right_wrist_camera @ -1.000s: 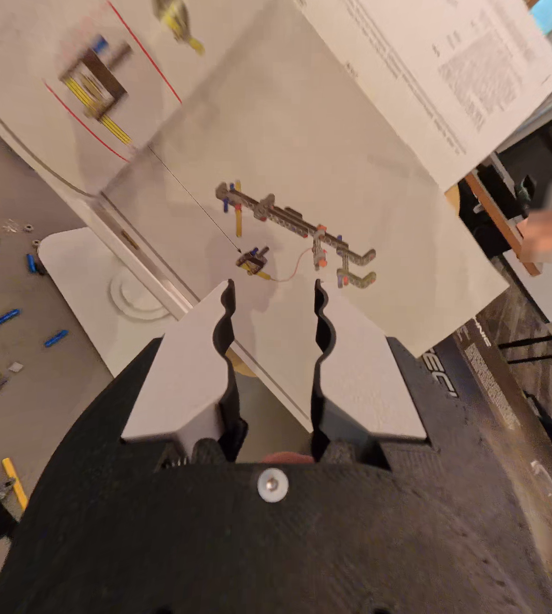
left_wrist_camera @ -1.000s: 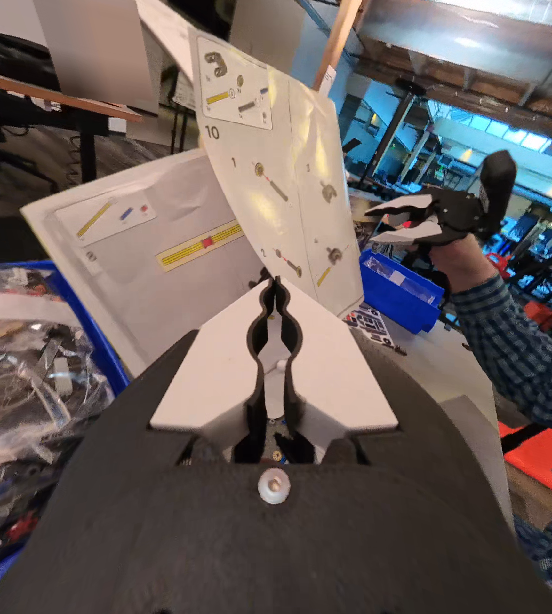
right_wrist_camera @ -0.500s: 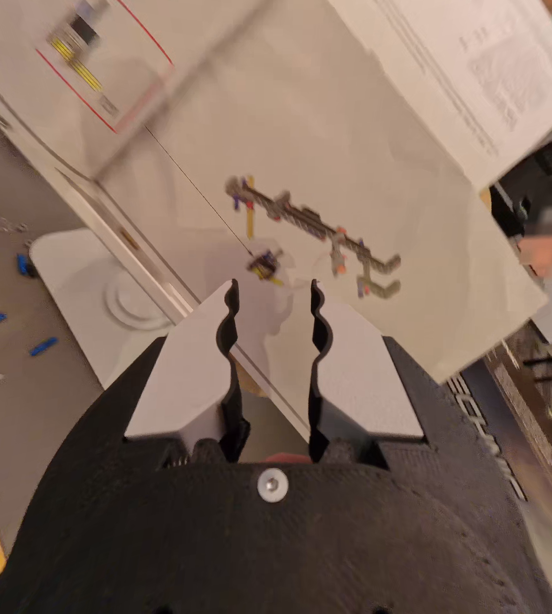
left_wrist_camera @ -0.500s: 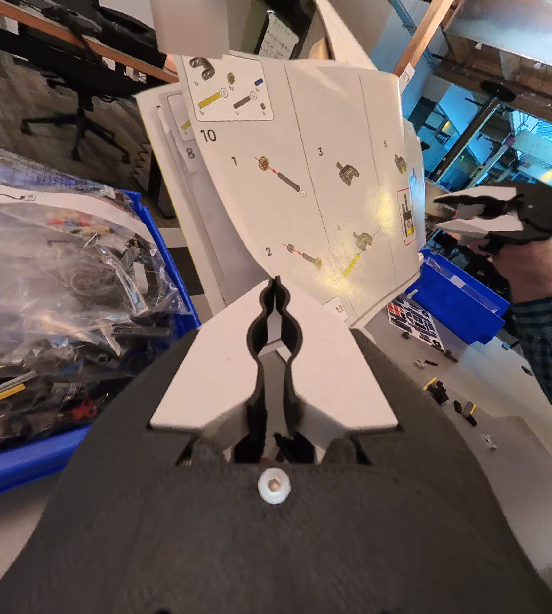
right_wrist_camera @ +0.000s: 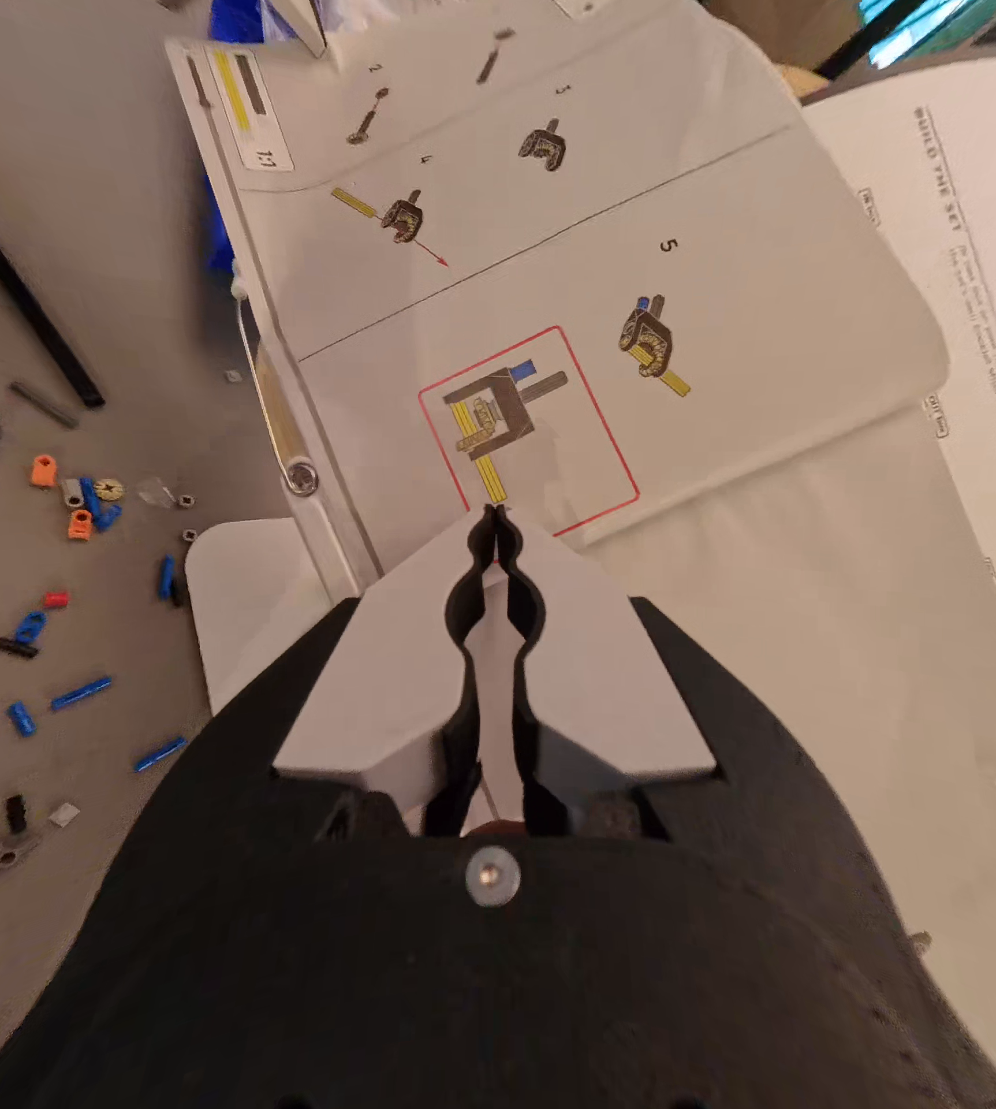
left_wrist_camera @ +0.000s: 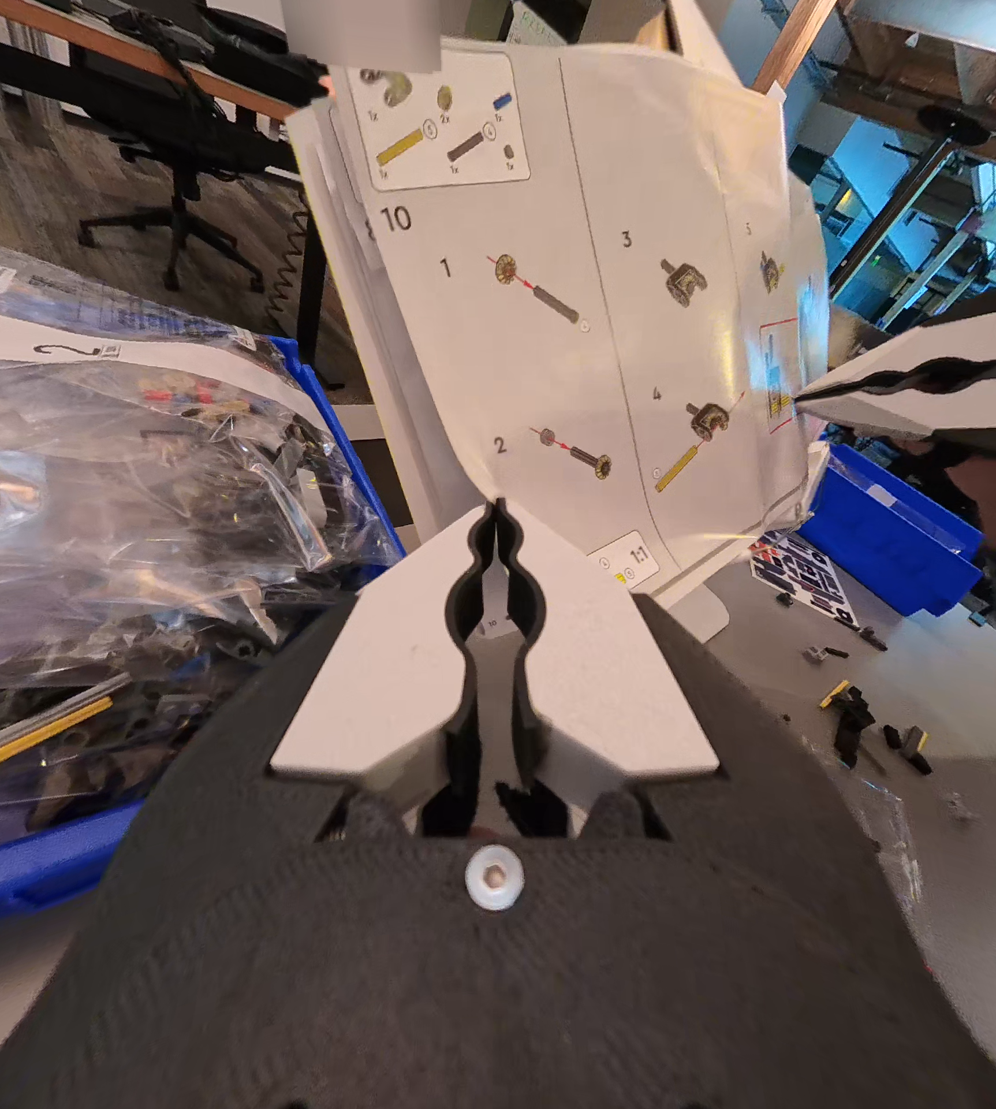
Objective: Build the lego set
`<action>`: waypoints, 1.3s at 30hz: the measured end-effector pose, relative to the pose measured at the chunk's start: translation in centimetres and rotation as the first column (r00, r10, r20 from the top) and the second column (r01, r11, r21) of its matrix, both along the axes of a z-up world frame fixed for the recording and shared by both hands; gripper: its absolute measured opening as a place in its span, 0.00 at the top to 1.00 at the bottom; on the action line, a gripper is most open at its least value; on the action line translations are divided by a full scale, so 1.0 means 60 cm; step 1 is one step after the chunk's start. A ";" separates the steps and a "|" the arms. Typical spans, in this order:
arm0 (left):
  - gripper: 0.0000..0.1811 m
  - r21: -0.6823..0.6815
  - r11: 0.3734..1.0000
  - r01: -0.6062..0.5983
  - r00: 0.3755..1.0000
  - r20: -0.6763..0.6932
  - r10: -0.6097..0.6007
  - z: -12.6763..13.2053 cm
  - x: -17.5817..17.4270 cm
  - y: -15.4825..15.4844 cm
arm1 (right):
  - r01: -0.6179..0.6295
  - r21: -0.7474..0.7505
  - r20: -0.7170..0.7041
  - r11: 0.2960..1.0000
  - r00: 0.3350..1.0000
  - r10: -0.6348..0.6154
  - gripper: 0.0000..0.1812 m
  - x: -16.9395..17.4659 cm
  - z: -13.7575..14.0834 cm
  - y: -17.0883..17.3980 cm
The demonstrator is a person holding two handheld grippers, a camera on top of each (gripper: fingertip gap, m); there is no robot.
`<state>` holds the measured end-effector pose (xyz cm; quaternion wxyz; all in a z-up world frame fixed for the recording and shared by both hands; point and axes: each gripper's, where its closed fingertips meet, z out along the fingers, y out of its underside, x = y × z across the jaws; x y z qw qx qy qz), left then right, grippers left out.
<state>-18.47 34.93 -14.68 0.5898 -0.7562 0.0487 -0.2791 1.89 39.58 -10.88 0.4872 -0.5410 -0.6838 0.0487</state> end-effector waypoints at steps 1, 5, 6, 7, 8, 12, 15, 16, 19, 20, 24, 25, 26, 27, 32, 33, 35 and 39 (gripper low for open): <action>1.00 0.000 1.000 0.005 1.000 0.004 -0.005 -0.001 -0.001 0.001 | 0.010 -0.022 0.010 1.000 1.000 -0.010 1.00 -0.001 0.000 0.001; 1.00 -0.017 1.000 0.023 1.000 0.008 -0.023 -0.010 -0.005 0.003 | 0.029 -0.052 0.061 0.998 0.998 -0.025 1.00 -0.003 -0.004 0.002; 1.00 -0.017 1.000 0.024 1.000 0.006 -0.023 -0.010 -0.007 0.002 | 0.029 -0.047 0.072 0.998 0.997 -0.026 1.00 -0.003 -0.003 0.001; 1.00 -0.016 1.000 0.019 1.000 0.000 -0.019 -0.011 -0.011 0.000 | 0.031 -0.046 0.077 0.998 0.997 -0.028 1.00 -0.003 -0.001 0.000; 1.00 -0.012 1.000 0.011 1.000 -0.004 -0.011 -0.010 -0.016 -0.003 | 0.029 -0.043 0.077 0.999 0.997 -0.025 1.00 -0.004 0.002 -0.003; 0.98 0.018 1.000 0.015 0.998 0.053 -0.015 0.002 -0.031 -0.023 | 0.026 -0.046 0.082 0.999 0.996 -0.022 1.00 -0.005 0.006 -0.011; 0.97 0.027 0.999 0.021 0.999 0.034 -0.022 0.008 -0.031 -0.040 | 0.020 -0.050 0.075 0.999 0.997 -0.016 0.98 -0.007 0.012 -0.018; 0.97 0.033 0.999 0.026 0.999 0.027 -0.027 0.012 -0.030 -0.046 | 0.019 -0.050 0.075 0.999 0.997 -0.015 0.97 -0.007 0.014 -0.021; 0.95 0.046 0.998 0.037 0.999 0.002 -0.037 0.022 -0.029 -0.066 | 0.017 -0.051 0.067 0.999 0.998 -0.014 0.94 -0.003 0.023 -0.029; 0.94 0.052 0.998 0.041 0.999 -0.003 -0.041 0.026 -0.028 -0.073 | 0.011 -0.056 0.057 0.998 0.998 -0.008 0.93 -0.002 0.027 -0.033; 0.86 0.057 0.995 0.087 0.995 -0.048 -0.084 0.035 -0.014 -0.105 | -0.003 -0.053 0.023 0.999 1.000 0.004 0.92 0.002 0.047 -0.051; 0.84 0.059 0.994 0.097 0.993 -0.067 -0.093 0.038 -0.009 -0.113 | -0.008 -0.051 0.015 0.999 1.000 0.008 0.92 0.004 0.053 -0.058; 0.82 0.063 0.992 0.107 0.991 -0.083 -0.101 0.041 -0.005 -0.122 | -0.013 -0.049 0.006 0.999 1.000 0.013 0.92 0.005 0.059 -0.066; 0.79 0.065 0.991 0.115 0.989 -0.097 -0.109 0.045 0.000 -0.131 | -0.021 -0.050 -0.006 0.998 1.000 0.021 0.91 0.007 0.065 -0.077; 0.73 -0.012 0.984 0.175 0.953 -0.248 -0.173 0.017 0.032 -0.183 | -0.089 -0.127 -0.025 0.988 0.996 0.087 0.92 0.028 0.059 -0.154; 0.74 -0.041 0.980 0.193 0.938 -0.284 -0.197 0.003 0.042 -0.195 | -0.103 -0.157 -0.023 0.982 0.995 0.101 0.91 0.034 0.049 -0.171; 0.75 -0.108 0.971 0.215 0.907 -0.347 -0.239 -0.030 0.059 -0.215 | -0.109 -0.215 -0.015 0.971 0.994 0.108 0.91 0.047 0.021 -0.199; 0.75 -0.235 0.939 0.250 0.822 -0.462 -0.334 -0.100 0.085 -0.250 | -0.075 -0.323 0.005 0.944 0.997 0.081 0.89 0.084 -0.047 -0.235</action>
